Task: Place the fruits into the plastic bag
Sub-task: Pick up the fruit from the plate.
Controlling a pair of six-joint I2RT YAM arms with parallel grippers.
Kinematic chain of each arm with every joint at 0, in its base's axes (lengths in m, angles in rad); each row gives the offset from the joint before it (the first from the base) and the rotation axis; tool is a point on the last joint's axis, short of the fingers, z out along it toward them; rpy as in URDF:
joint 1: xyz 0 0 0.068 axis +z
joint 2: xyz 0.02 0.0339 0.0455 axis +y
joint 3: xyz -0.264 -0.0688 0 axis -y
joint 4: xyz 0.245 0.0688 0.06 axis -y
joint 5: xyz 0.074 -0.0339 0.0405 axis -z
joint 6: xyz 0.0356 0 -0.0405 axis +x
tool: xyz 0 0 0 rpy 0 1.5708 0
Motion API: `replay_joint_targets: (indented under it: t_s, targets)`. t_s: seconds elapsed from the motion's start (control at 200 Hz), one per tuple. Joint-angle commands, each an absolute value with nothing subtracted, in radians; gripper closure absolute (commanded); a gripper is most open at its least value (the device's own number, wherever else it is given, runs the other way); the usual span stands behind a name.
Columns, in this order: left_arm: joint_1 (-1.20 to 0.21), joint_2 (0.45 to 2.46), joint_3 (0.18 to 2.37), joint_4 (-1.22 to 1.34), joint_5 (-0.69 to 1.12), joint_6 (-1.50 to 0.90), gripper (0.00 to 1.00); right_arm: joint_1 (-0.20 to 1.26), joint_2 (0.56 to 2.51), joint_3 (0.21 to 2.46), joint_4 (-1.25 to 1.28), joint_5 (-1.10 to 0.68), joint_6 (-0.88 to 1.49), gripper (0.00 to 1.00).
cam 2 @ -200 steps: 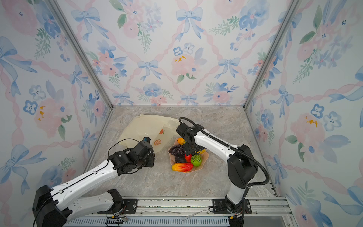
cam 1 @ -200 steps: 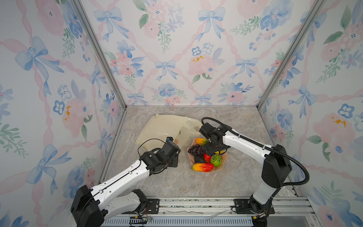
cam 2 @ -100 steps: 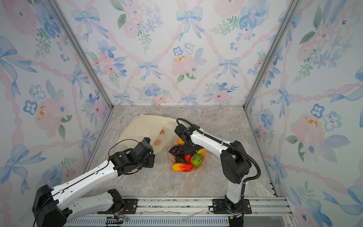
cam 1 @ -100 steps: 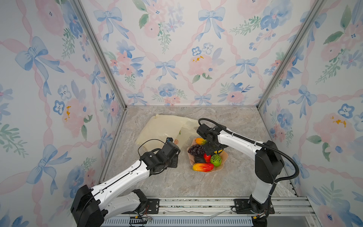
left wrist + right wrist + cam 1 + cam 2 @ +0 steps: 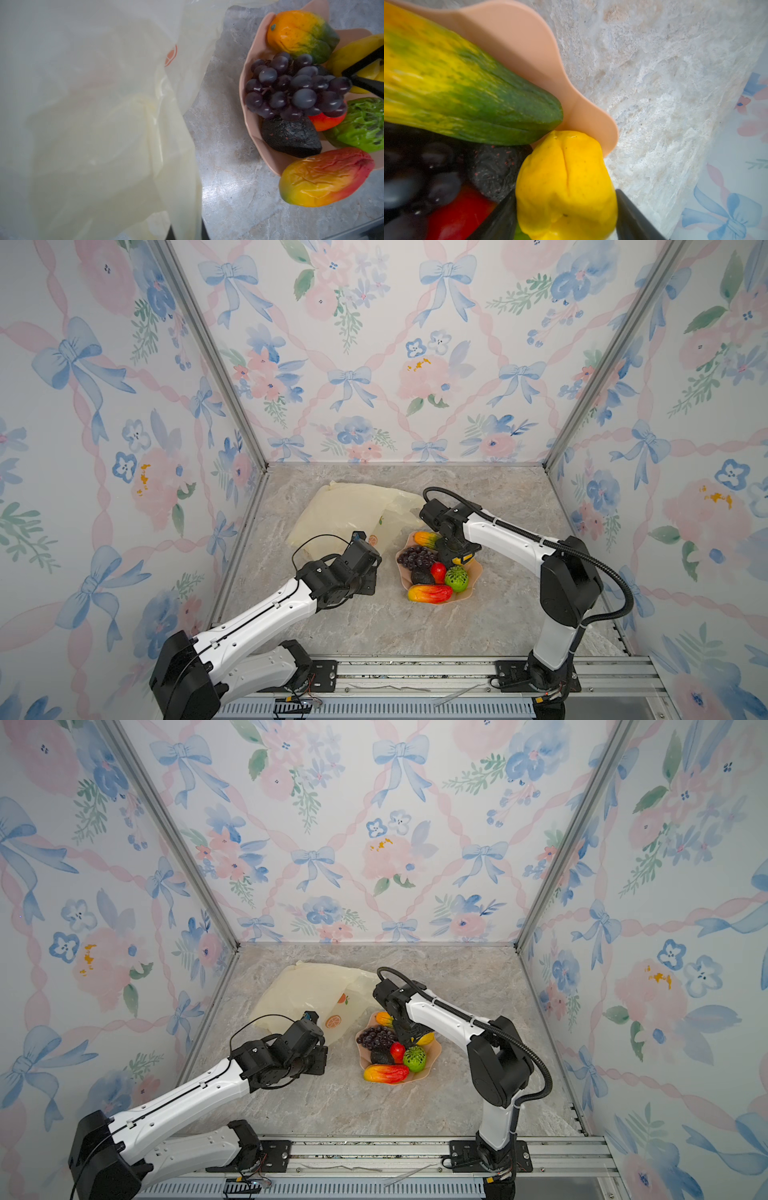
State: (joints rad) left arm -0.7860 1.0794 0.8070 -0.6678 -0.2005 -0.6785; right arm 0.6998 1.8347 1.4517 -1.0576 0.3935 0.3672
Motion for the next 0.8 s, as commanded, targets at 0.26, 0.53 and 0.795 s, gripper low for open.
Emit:
replay_joint_targets:
  t_s: [0.26, 0.53, 0.795]
  targets:
    - [-0.793, 1.086, 0.798, -0.667, -0.202, -0.685, 1.0, 0.695, 1.773, 1.445, -1.066, 0.363, 0.375, 0.41]
    - [-0.795, 1.086, 0.801, -0.667, -0.199, -0.684, 1.0, 0.695, 1.679, 1.489, -1.106, 0.357, 0.38, 0.41]
    - [-0.801, 1.082, 0.802, -0.667, -0.199, -0.686, 1.0, 0.674, 1.542, 1.488, -1.083, 0.241, 0.408, 0.41]
